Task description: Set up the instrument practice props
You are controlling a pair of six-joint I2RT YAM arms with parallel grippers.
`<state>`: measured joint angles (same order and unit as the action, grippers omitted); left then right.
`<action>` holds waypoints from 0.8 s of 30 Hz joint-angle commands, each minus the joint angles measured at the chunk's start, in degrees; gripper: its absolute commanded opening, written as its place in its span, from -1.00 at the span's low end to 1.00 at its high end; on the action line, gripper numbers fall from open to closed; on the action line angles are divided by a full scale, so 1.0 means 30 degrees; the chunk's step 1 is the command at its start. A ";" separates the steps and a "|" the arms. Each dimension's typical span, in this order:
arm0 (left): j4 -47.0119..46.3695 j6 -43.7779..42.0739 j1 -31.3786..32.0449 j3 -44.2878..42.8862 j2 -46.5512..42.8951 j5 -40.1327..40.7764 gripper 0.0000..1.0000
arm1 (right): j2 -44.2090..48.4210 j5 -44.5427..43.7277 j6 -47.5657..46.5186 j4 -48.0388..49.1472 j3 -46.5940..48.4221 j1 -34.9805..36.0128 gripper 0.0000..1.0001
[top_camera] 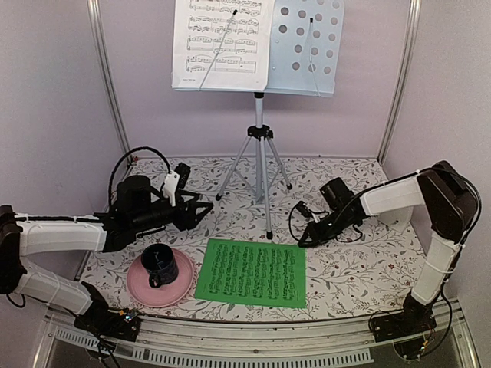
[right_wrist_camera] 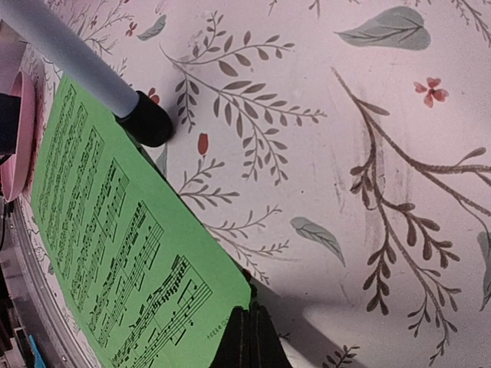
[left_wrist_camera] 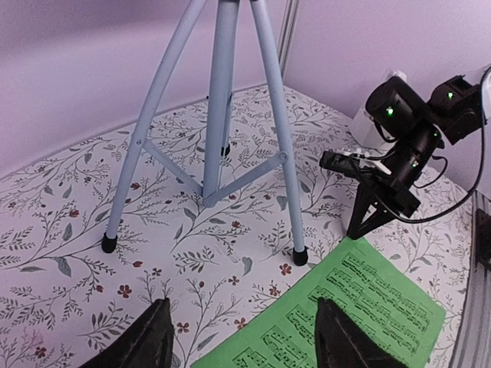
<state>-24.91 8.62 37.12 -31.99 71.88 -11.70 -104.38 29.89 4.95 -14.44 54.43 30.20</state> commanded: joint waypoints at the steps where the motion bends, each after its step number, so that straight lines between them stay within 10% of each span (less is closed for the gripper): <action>1: -0.0930 0.0192 0.0222 -0.0122 -0.0277 -0.0041 0.27 | 0.1345 -0.1777 -0.0354 -0.1096 0.0631 0.0834 -1.00; 24: -0.5182 0.1108 -0.1893 0.1586 0.2351 -0.5108 0.82 | 1.2095 -0.3723 -0.5845 -0.1895 -0.0153 0.4404 -1.00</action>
<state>-32.32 11.92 33.17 -31.22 79.29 -24.77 -71.90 19.55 -8.36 -19.27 54.72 42.26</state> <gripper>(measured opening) 0.898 0.013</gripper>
